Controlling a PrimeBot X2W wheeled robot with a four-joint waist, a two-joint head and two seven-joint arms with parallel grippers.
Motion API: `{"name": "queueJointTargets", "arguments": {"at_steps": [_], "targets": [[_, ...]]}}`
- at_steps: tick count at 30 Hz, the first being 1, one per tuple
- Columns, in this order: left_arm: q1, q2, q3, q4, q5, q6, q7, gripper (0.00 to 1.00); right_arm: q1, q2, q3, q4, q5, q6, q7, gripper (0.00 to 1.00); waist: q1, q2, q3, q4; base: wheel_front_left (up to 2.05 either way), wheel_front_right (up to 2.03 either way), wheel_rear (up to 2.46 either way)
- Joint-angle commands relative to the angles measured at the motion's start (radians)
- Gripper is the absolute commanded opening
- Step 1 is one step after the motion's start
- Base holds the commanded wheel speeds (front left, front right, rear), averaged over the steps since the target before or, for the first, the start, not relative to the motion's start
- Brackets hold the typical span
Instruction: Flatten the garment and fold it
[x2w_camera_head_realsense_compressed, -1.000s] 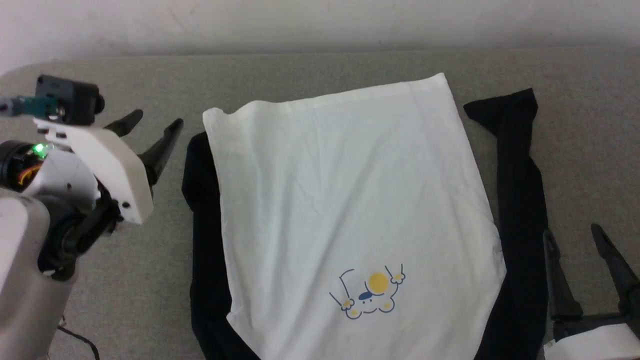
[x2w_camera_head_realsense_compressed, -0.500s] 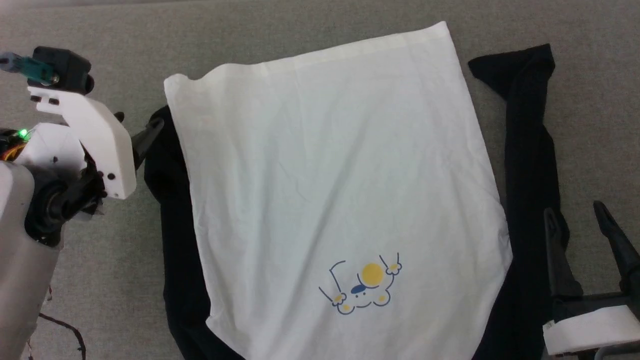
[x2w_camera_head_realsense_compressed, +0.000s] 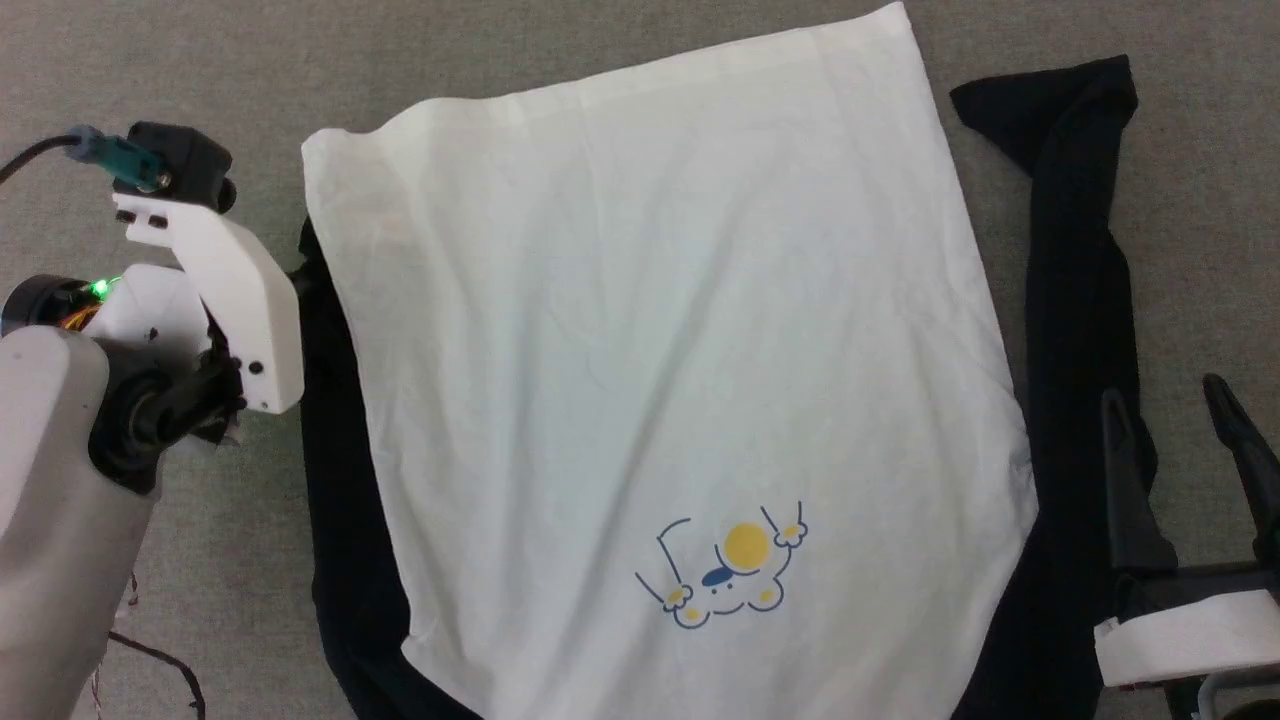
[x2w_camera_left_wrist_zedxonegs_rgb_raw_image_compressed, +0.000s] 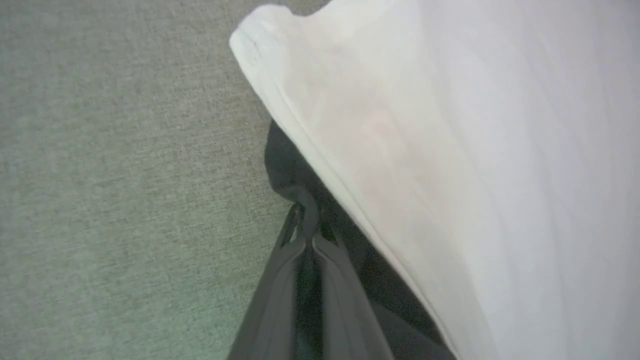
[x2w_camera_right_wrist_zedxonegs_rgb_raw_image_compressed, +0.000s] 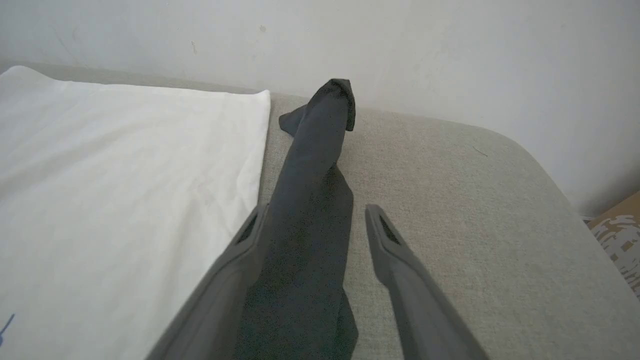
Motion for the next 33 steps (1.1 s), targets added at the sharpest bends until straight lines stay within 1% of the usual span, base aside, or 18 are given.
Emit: {"name": "queueJointTargets", "arguments": {"at_steps": [1,3,5,8,10,15,19,21,23,25,26,29,33], "targets": [[0.005,-0.005,0.002,0.002,-0.001,-0.007,-0.013,0.0,-0.013,0.003,-0.002,-0.005,-0.008,-0.001,0.003,1.0,-0.0001,0.0,-0.001,0.002,0.0,0.0,0.0],[0.003,-0.011,0.007,0.001,0.012,-0.006,-0.051,0.0,-0.013,0.003,-0.004,-0.002,-0.008,-0.001,0.006,1.0,-0.0001,0.0,-0.009,0.006,0.0,0.0,0.0],[-0.001,-0.024,0.023,0.0,0.018,0.005,-0.098,0.0,-0.012,0.003,-0.002,0.004,-0.008,-0.001,0.006,1.0,-0.0001,0.0,-0.025,0.01,0.0,0.0,0.0],[-0.004,-0.044,0.052,0.001,0.008,0.013,-0.16,0.0,-0.006,0.003,0.002,0.014,-0.004,-0.001,0.005,1.0,-0.0001,0.0,-0.062,0.017,0.0,0.0,0.0],[-0.002,-0.048,0.068,-0.003,0.002,0.011,-0.19,0.0,0.002,0.003,0.003,0.022,0.0,-0.001,0.004,1.0,-0.0001,0.0,-0.091,0.023,0.0,0.0,0.0],[0.031,-0.033,0.122,-0.045,-0.013,0.022,-0.257,0.0,0.031,0.003,0.006,0.05,0.019,-0.001,-0.003,1.0,-0.0001,0.0,-0.179,0.04,0.0,0.0,0.0],[0.114,0.002,0.186,-0.115,-0.023,0.048,-0.317,0.0,0.061,0.003,0.006,0.068,0.037,-0.001,-0.008,1.0,-0.0001,0.0,-0.249,0.051,0.0,0.0,0.0],[0.182,0.024,0.229,-0.164,-0.03,0.073,-0.345,0.0,0.078,0.003,0.006,0.075,0.047,-0.001,-0.01,1.0,-0.0001,0.0,-0.28,0.056,0.0,0.0,0.0],[0.264,0.051,0.279,-0.215,-0.027,0.108,-0.373,0.0,0.095,0.003,0.004,0.08,0.055,-0.001,-0.013,1.0,-0.0001,0.0,-0.305,0.06,0.0,0.0,0.0],[0.36,0.075,0.332,-0.268,-0.01,0.156,-0.409,0.0,0.111,0.003,0.0,0.084,0.062,-0.001,-0.016,1.0,-0.0001,0.0,-0.325,0.065,0.0,0.0,0.0],[0.41,0.075,0.359,-0.295,-0.008,0.181,-0.427,0.0,0.119,0.003,-0.002,0.085,0.065,-0.001,-0.017,1.0,-0.0001,0.0,-0.334,0.068,0.0,0.0,0.0],[0.568,0.051,0.432,-0.381,-0.001,0.259,-0.48,0.0,0.137,0.003,-0.006,0.086,0.075,-0.001,-0.02,1.0,-0.0001,0.0,-0.35,0.076,0.0,0.0,0.0],[0.742,-0.015,0.487,-0.479,0.01,0.338,-0.544,0.0,0.15,0.003,-0.012,0.087,0.084,-0.001,-0.023,1.0,-0.0001,0.0,-0.362,0.085,0.0,0.0,0.0]]}}
